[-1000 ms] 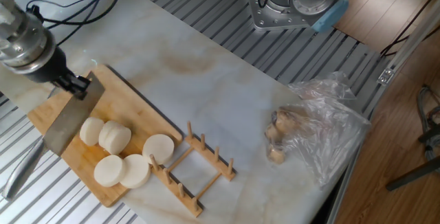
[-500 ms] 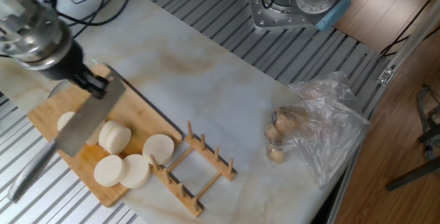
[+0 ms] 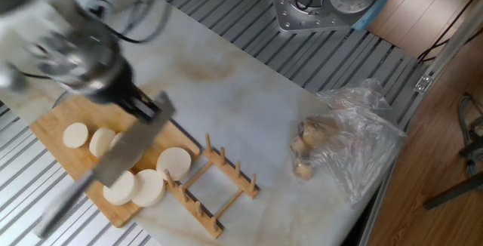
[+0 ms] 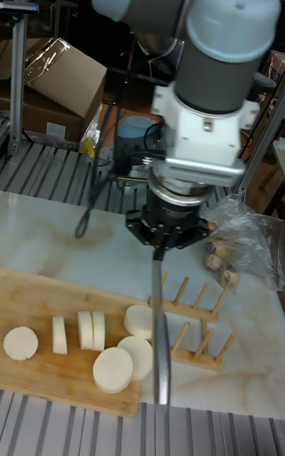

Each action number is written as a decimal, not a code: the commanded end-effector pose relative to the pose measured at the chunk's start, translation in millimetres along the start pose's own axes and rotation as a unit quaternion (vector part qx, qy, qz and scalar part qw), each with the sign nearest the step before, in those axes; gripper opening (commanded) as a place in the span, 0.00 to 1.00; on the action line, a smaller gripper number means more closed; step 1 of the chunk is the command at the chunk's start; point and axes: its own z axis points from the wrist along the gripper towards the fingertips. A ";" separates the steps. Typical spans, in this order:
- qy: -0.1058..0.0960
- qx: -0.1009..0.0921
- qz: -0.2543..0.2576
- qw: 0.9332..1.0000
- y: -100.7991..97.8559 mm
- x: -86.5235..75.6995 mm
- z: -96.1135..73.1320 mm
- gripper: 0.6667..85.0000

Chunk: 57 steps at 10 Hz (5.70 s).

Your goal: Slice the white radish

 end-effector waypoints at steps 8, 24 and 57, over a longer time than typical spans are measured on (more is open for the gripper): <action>0.011 0.023 0.008 1.000 38.5 25.6 27.8 0.01; -0.035 0.044 0.035 0.998 49.0 42.6 100.7 0.01; -0.050 0.032 0.022 0.998 35.6 14.7 54.0 0.24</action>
